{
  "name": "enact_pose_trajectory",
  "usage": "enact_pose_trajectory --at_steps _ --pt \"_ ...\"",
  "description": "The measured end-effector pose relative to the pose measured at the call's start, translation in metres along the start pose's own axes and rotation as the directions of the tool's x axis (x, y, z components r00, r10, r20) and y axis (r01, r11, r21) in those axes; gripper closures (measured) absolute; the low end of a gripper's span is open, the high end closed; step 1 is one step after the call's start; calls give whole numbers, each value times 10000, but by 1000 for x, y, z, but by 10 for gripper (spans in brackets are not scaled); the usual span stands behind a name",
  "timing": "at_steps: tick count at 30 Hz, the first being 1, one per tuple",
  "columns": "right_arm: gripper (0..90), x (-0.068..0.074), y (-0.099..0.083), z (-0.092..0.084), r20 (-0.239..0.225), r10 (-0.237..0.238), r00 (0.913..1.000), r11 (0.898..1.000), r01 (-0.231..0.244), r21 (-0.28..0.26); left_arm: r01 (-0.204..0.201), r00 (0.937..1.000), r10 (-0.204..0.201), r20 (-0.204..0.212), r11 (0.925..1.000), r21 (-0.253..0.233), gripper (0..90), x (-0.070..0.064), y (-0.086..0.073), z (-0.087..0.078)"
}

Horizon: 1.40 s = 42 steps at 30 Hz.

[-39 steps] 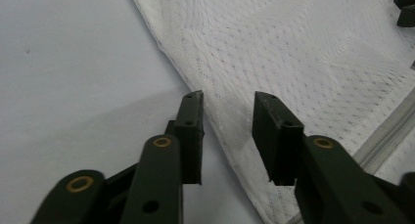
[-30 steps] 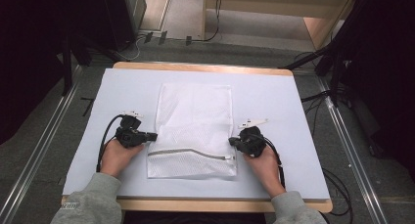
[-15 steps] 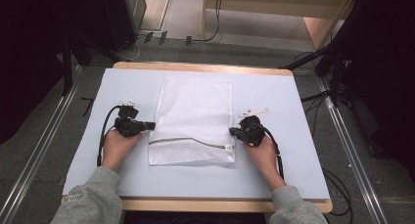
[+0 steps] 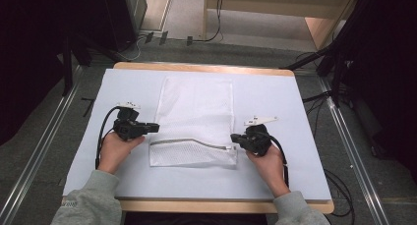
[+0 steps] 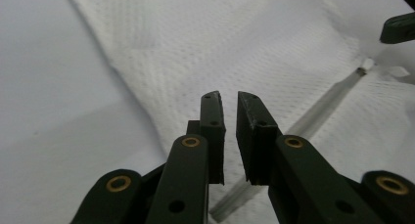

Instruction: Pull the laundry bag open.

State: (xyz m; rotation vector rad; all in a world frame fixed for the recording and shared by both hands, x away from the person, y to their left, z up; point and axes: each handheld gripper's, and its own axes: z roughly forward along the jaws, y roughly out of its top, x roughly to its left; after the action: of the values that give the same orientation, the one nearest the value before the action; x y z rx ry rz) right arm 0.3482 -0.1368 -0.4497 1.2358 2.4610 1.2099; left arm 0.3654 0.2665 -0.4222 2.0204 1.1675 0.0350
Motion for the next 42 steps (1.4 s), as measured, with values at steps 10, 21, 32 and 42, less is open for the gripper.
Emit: enact_pose_trajectory --at_steps 10,21,32,42 --pt "900 27 -14 3 -490 -441 9978 9985 455 294 -778 9935 761 848 9968 166 865 -41 6 19" --pt "900 36 -25 8 -686 -268 9973 9981 306 543 -1454 9800 1335 1479 9867 730 858 -67 13 53" --pt "900 46 -40 8 -696 -623 9956 9946 677 781 -1860 9673 1535 2021 9706 1529 856 -80 0 84" --pt "900 39 -34 -5 -423 -433 9982 9985 447 324 -1781 9703 1443 1940 9693 1696 836 -76 -14 80"
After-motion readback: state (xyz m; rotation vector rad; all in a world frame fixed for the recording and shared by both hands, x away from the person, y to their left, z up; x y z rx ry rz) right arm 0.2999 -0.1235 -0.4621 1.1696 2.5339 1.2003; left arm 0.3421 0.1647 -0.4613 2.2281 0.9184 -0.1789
